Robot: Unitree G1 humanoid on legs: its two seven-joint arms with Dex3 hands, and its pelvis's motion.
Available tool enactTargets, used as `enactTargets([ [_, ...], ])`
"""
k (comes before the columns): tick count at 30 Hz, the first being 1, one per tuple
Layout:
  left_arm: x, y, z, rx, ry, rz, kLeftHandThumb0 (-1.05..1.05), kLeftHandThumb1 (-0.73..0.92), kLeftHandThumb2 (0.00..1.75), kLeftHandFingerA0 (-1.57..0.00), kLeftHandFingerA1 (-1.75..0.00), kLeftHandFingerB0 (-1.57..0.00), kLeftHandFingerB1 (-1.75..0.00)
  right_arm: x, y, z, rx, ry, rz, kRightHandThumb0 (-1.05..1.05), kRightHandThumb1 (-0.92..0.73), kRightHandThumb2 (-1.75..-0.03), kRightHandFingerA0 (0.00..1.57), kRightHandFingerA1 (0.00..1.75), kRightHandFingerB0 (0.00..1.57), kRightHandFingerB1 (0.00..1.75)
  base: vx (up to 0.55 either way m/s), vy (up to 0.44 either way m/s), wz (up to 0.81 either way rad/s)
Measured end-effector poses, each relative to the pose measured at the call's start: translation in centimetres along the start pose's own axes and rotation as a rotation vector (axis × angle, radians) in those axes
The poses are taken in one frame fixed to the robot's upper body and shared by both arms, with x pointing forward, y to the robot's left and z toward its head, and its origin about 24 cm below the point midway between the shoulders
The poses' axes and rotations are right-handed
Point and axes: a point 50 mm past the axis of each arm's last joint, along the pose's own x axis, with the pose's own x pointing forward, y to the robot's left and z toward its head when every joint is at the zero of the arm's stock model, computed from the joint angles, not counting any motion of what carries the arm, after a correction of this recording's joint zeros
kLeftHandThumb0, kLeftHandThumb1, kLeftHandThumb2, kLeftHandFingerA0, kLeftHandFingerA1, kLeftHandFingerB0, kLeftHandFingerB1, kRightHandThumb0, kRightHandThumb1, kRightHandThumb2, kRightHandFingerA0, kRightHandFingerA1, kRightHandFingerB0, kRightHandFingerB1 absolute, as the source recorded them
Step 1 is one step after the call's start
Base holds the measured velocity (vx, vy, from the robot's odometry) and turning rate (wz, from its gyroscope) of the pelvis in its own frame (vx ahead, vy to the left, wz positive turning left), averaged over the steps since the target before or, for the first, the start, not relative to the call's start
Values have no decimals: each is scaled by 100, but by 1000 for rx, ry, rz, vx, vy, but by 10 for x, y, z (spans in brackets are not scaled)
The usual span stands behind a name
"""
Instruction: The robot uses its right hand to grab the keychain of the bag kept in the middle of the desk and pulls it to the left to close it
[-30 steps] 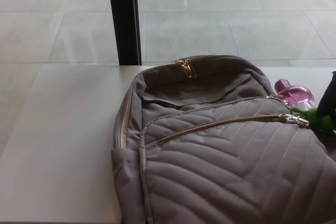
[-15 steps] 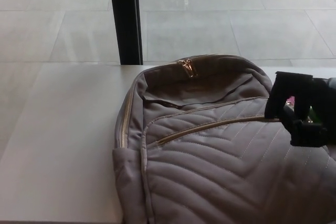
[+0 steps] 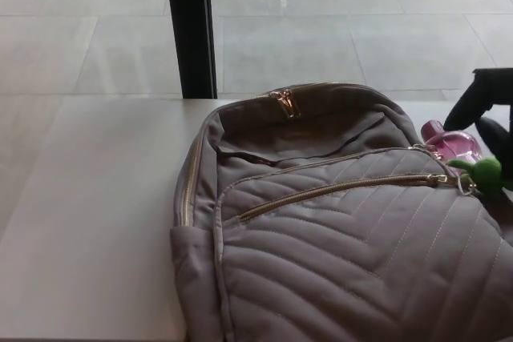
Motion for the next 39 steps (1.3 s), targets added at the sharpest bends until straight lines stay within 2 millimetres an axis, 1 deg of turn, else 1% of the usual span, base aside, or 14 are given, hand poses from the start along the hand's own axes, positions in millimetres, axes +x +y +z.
enactTargets([
  [5,-1,1,-1,-8,1,4,-60,76,63,-76,-57,-52,-45,5,-23,-3,-19,4,-77,-18,-74,-62,85,168,75,59,0,0,0],
  [6,0,1,-1,-10,0,5,-59,76,63,-77,-56,-52,-45,5,-25,-3,-21,6,-82,-23,-73,-61,88,157,70,53,0,0,0],
  [7,0,1,0,-12,-2,5,-59,77,64,-74,-54,-51,-45,5,-29,-5,-29,13,-88,-34,-70,-59,88,101,59,44,0,0,0],
  [8,0,1,0,-12,-2,5,-59,77,64,-74,-54,-51,-45,4,-31,-7,-38,17,-87,-34,-70,-59,88,101,59,44,0,0,0],
  [9,0,1,0,-12,-1,5,-60,78,64,-73,-54,-50,-45,4,-33,-8,-54,21,-78,-36,-68,-60,84,85,56,42,0,0,0],
  [11,0,1,0,-8,-1,4,-60,78,64,-75,-55,-51,-45,1,-33,-10,-75,31,-59,-54,-73,-63,58,54,46,35,0,0,0],
  [12,0,1,0,-5,0,2,-60,78,64,-75,-55,-51,-45,-1,-31,-13,-104,47,-22,-54,-73,-63,58,54,46,35,0,0,0],
  [16,-1,1,-1,-1,3,1,-61,77,64,-74,-55,-52,-46,-8,-20,-23,-180,114,128,-62,-74,-62,25,44,35,32,0,0,0],
  [17,-1,1,-1,-1,3,1,-62,76,63,-74,-55,-53,-45,-9,-18,-25,-191,129,155,-67,-60,-89,19,51,28,44,0,0,0],
  [20,-1,1,-1,-4,2,2,-60,77,64,-74,-55,-51,-45,-14,-7,-36,-221,194,260,-71,-63,-93,11,49,26,45,0,0,0],
  [26,-2,3,-3,-11,4,-1,-63,77,63,-71,-54,-51,-45,-26,13,-62,-252,346,452,-74,-65,-96,11,50,26,45,0,0,0],
  [34,-2,3,-4,-17,5,-13,-63,76,63,-73,-54,-54,-46,-29,19,-67,-264,398,519,-72,-63,-97,18,52,29,46,0,0,0],
  [35,-2,3,-4,-19,5,-13,-63,77,64,-73,-54,-53,-45,-29,19,-67,-266,397,519,-69,-78,-64,23,45,37,32,0,0,0],
  [39,-3,4,-6,-21,9,-16,-65,78,64,-72,-54,-52,-44,-25,18,-65,-278,393,510,-68,-71,-63,27,47,38,33,0,0,0],
])
